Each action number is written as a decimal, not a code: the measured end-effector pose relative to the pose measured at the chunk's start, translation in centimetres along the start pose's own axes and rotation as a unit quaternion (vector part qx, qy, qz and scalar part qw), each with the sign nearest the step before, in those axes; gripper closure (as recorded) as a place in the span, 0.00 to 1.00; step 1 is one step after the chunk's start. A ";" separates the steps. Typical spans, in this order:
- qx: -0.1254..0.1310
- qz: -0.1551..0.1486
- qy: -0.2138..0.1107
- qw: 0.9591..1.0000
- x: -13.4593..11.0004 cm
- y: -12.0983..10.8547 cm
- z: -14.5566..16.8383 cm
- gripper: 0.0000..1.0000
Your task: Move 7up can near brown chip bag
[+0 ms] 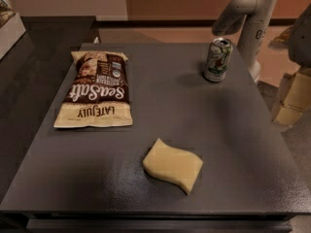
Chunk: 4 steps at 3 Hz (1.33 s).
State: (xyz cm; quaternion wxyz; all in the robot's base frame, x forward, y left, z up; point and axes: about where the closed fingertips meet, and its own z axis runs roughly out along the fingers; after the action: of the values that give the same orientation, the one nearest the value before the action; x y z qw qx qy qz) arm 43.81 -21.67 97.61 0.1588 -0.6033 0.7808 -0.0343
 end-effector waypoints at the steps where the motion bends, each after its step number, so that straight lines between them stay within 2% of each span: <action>1: 0.001 0.000 0.000 1.000 0.0 0.0 0.0 0.00; 2: 0.003 0.012 -0.015 1.000 -0.2 -0.7 0.5 0.00; 4: 0.009 0.053 -0.049 0.997 -1.1 -5.0 4.5 0.00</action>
Offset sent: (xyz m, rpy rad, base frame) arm 0.0212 0.0003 -0.0128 0.0845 0.0009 -0.0404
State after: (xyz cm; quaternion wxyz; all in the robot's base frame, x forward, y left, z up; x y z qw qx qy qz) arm 50.04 -21.33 94.82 0.2041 -0.5606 0.8025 -0.0034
